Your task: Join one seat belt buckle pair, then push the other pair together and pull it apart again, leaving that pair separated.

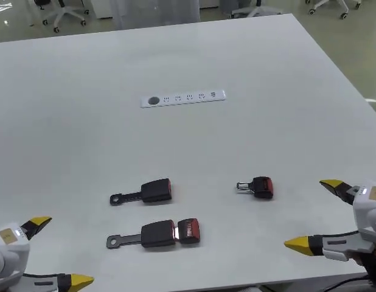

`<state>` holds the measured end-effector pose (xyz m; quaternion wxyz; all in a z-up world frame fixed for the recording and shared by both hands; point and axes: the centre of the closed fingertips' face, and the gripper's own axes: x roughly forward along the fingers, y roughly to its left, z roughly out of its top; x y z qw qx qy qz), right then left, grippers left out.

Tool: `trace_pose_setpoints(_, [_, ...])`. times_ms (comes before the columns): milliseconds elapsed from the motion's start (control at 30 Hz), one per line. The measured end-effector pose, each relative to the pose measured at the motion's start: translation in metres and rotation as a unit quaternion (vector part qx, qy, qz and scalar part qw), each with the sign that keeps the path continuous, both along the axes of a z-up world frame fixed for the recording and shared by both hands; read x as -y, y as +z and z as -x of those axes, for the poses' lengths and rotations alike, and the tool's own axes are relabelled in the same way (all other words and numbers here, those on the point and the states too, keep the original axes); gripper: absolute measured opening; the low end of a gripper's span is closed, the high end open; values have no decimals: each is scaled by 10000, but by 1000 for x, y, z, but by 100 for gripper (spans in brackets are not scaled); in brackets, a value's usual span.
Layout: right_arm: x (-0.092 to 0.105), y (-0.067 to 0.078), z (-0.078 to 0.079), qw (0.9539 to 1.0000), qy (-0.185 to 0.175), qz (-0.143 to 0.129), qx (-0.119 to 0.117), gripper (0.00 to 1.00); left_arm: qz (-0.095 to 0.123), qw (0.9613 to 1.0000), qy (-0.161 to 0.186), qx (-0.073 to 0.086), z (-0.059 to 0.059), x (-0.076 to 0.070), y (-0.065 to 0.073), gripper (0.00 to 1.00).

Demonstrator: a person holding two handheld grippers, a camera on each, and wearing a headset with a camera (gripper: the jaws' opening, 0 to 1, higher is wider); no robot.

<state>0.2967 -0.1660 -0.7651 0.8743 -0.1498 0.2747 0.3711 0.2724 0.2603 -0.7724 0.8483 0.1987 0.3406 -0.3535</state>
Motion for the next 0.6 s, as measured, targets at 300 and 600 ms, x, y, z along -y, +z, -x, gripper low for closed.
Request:
trace_pose_setpoints(300, [-1,3,-1,10000,-19,-95,6,100,37,10000,28,28,2,1,3,100])
trace_pose_setpoints(600, [2,3,-4,9999,-78,-102,37,100,50,9999,-126,-54,10,10,-2,100])
